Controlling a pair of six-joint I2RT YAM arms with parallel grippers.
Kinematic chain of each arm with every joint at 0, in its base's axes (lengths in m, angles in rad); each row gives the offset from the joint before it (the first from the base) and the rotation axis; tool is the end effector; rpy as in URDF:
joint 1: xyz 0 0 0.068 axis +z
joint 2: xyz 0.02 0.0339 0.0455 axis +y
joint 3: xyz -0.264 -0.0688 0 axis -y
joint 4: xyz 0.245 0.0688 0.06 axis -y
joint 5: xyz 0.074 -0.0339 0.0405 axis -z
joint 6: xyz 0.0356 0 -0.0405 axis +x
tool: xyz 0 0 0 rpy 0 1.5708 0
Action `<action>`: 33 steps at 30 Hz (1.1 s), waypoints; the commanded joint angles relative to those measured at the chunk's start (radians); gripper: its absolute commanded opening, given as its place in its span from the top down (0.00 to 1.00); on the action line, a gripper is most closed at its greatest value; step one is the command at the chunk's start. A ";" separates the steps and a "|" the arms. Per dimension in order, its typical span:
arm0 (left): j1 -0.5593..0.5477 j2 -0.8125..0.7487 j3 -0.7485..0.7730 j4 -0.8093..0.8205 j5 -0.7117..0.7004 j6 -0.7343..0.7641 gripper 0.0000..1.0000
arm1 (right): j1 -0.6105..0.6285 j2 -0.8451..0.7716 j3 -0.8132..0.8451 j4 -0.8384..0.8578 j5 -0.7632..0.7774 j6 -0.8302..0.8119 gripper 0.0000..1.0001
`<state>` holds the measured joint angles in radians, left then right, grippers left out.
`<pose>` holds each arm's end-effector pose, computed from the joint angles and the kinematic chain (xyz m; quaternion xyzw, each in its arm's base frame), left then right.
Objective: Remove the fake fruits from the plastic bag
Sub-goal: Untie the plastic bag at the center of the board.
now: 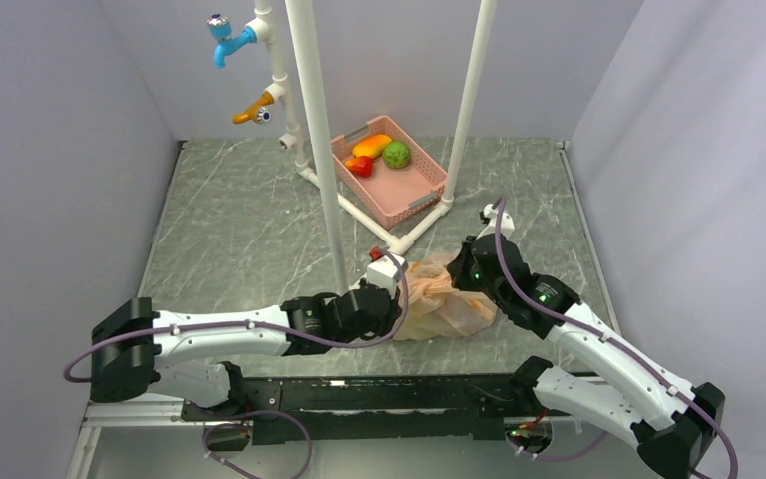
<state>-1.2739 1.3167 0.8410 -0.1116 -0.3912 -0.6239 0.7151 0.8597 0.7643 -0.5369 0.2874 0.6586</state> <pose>0.0972 -0.2713 0.2509 0.1891 0.8487 -0.2766 0.4091 0.1459 0.1134 0.2860 0.0398 0.8842 0.1850 0.4271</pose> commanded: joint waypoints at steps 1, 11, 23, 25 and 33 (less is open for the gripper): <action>-0.029 -0.074 -0.083 -0.013 -0.025 -0.084 1.00 | -0.009 -0.040 0.072 -0.031 0.144 -0.012 1.00; -0.062 -0.186 -0.065 -0.021 0.048 -0.084 0.62 | -0.011 -0.042 0.098 -0.028 0.050 -0.091 1.00; -0.051 0.028 0.339 -0.293 -0.084 0.134 0.39 | -0.012 -0.059 0.081 -0.021 -0.017 -0.091 1.00; -0.036 0.088 0.422 -0.371 -0.109 0.153 0.41 | -0.011 -0.058 0.084 -0.027 -0.019 -0.091 1.00; -0.008 0.173 0.475 -0.422 -0.089 0.203 0.45 | -0.011 -0.069 0.086 -0.034 -0.019 -0.094 1.00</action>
<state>-1.2842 1.4914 1.3037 -0.4751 -0.4511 -0.4656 0.7074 0.8146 0.8196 -0.5766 0.2779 0.5781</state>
